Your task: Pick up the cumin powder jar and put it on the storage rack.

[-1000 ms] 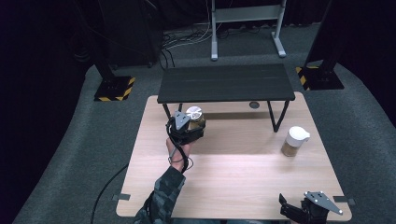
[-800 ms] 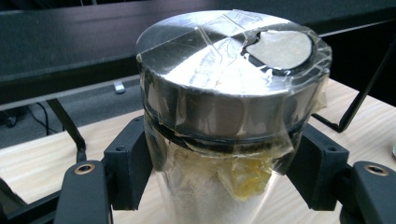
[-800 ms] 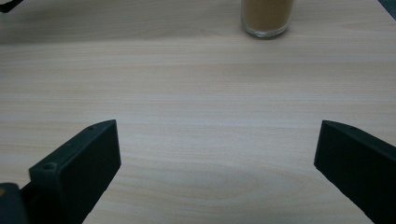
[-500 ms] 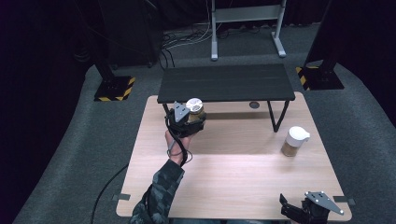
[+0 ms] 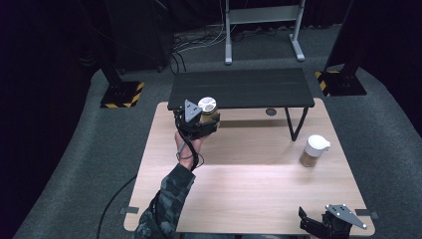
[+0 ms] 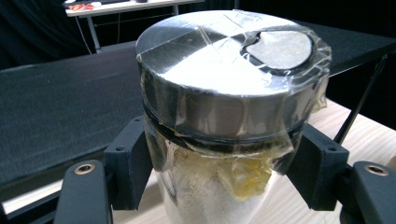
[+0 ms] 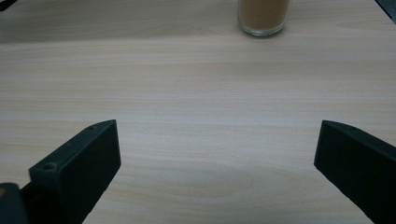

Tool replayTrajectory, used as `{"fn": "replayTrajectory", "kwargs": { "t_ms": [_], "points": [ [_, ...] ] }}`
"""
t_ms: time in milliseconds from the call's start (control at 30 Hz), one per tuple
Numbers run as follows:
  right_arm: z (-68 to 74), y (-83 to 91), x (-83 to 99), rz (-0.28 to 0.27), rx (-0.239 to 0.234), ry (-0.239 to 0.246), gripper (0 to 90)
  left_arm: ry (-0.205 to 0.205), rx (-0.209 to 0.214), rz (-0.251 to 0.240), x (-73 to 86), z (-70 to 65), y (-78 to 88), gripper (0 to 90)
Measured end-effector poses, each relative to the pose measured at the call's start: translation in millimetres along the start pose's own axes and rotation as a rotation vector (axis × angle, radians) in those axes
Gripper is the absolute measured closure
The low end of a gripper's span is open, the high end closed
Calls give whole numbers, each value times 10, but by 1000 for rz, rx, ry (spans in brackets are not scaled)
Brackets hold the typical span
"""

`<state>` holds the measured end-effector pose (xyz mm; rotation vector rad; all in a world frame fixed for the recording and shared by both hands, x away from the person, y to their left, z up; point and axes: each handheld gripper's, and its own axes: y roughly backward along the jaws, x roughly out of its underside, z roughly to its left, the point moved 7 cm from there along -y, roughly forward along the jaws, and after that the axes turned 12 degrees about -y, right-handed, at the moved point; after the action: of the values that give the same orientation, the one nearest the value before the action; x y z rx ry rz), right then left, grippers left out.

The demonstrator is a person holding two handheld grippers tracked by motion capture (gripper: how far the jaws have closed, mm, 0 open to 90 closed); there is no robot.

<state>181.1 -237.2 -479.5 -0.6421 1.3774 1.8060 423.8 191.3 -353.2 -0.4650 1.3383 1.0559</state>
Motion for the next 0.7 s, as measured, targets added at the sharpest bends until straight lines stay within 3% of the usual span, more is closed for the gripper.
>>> {"fn": "replayTrajectory", "kwargs": {
  "t_ms": [700],
  "points": [
    [-1, 5, 4, -7, 11, 1, 0, 2, 18, -15, -223, 143, -7, 306]
  ]
}}
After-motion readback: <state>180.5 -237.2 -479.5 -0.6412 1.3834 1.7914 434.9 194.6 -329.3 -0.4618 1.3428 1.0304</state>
